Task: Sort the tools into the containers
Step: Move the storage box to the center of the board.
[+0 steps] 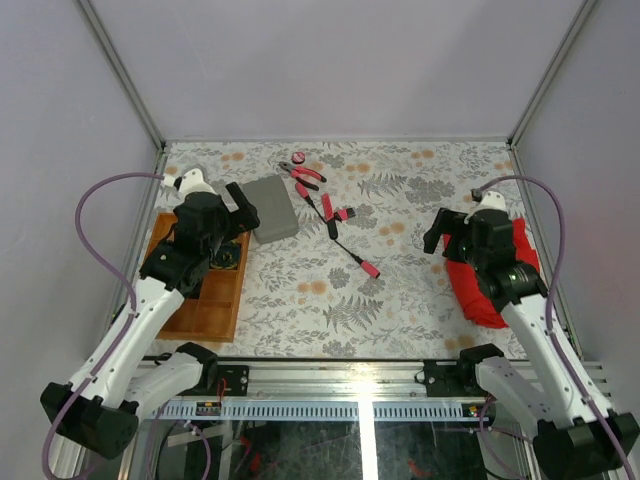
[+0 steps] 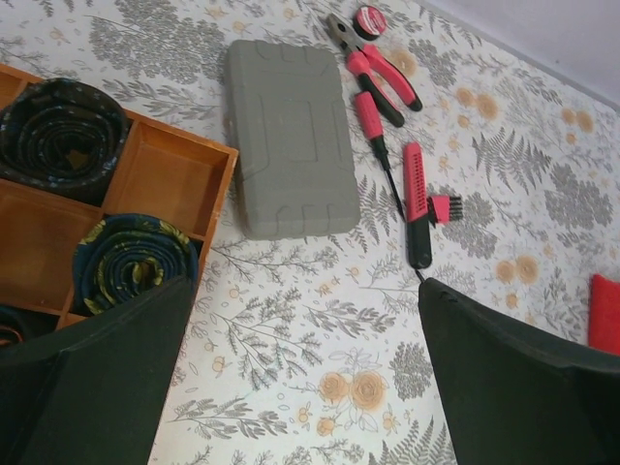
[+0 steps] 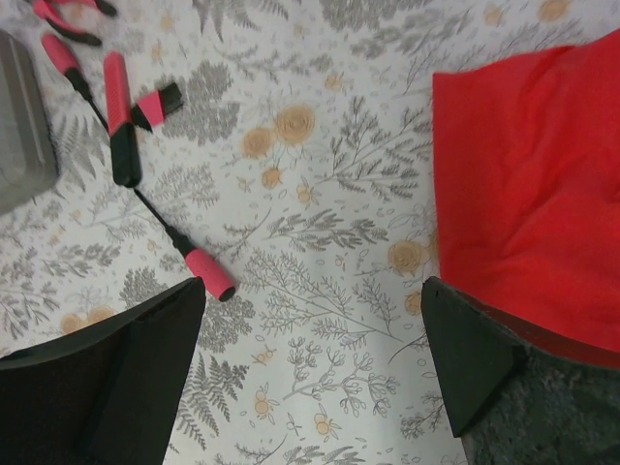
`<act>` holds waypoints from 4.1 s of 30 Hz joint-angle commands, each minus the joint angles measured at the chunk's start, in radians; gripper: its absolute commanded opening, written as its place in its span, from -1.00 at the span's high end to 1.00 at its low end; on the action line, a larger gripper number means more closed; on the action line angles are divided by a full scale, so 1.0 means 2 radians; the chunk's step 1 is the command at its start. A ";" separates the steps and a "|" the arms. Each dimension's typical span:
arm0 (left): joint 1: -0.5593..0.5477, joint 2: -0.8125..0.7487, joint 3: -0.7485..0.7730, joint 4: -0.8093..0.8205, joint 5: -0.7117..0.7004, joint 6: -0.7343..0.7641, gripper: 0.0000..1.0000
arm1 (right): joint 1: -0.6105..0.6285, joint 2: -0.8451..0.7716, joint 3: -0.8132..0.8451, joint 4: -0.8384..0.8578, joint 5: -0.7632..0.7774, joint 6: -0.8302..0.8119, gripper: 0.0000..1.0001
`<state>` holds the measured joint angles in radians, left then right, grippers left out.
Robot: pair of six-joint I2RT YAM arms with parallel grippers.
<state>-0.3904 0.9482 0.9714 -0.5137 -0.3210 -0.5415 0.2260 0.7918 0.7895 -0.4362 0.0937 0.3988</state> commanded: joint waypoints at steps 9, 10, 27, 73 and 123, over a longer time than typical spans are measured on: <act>0.122 0.164 0.077 0.068 0.167 -0.005 -1.00 | -0.003 0.143 0.032 0.042 -0.130 0.012 -0.98; 0.127 0.185 0.087 0.071 0.176 -0.006 -1.00 | -0.003 0.143 0.031 0.041 -0.131 0.011 -0.99; 0.183 0.418 0.206 0.115 0.205 0.012 -1.00 | -0.003 0.071 -0.040 0.043 -0.137 -0.009 -0.98; 0.072 0.439 0.074 0.125 0.216 0.001 -0.17 | -0.003 0.078 -0.080 0.048 -0.169 -0.007 -0.87; -0.204 0.061 -0.131 0.126 -0.092 -0.113 -1.00 | -0.003 0.034 -0.115 0.120 -0.090 0.019 -0.98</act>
<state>-0.8024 1.1038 0.7216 -0.3035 -0.3622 -0.7734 0.2237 0.8478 0.5728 -0.2977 -0.1135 0.3908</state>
